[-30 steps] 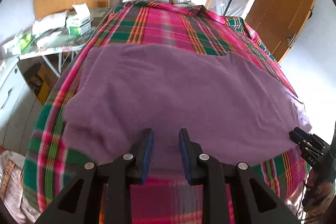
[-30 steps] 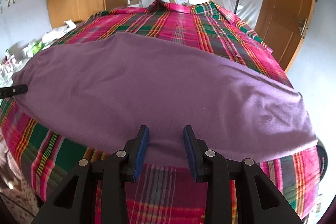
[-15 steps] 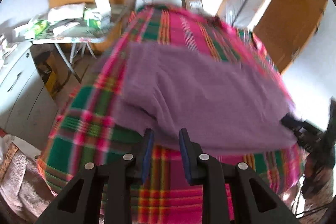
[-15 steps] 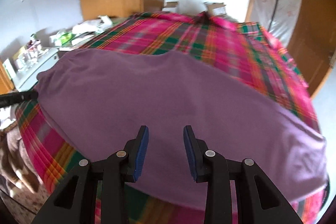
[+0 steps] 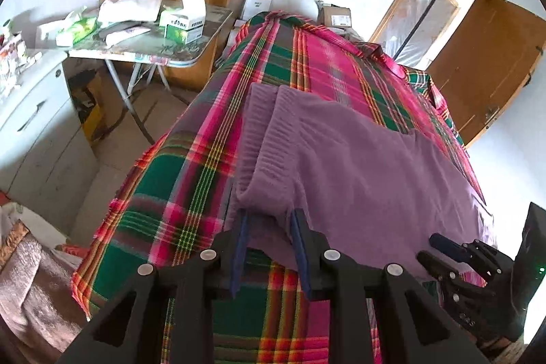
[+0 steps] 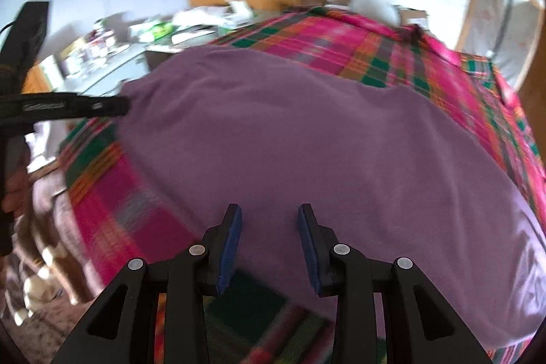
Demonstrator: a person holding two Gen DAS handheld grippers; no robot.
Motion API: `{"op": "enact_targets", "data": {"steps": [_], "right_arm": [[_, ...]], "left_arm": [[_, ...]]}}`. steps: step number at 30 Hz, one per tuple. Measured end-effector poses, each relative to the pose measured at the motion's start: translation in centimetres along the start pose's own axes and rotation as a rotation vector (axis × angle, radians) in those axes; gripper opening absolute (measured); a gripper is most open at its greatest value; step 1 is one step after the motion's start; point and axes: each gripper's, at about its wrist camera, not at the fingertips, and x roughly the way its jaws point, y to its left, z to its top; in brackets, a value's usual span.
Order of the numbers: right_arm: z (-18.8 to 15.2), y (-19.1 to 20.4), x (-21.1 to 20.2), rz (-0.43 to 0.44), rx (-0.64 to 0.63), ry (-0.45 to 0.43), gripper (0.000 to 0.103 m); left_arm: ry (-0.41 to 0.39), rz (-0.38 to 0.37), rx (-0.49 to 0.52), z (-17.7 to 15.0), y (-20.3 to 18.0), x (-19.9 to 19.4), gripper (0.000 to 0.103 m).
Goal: Fold clothes
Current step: 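Withdraw both open grippers from the laid-out purple garment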
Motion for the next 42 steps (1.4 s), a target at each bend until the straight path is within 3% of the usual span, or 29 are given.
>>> {"op": "enact_targets", "data": {"steps": [5,8,16,30,37,42], "right_arm": [[2.1,0.8,0.7,0.001,-0.008,-0.043,0.036],[2.9,1.3,2.4,0.001,-0.012,-0.021,0.036],[3.1,4.1,3.0,0.036,-0.098,-0.001,0.036],[5.1,6.0,3.9,0.046,-0.109,-0.039,0.036],[4.8,7.0,4.6,0.067,-0.126,-0.012,0.036],[5.1,6.7,3.2,0.115,-0.125,-0.076,0.036]], "left_arm": [[0.005,-0.005,-0.010,-0.2,0.8,-0.1,0.026],[0.012,0.027,-0.028,-0.4,1.5,0.0,0.026],[0.016,-0.028,-0.065,-0.8,2.6,0.0,0.026],[0.024,-0.032,-0.064,-0.7,3.1,-0.2,0.026],[0.024,-0.041,-0.068,-0.9,3.5,-0.4,0.026],[0.012,-0.058,-0.116,-0.6,4.9,-1.1,0.026]]}}
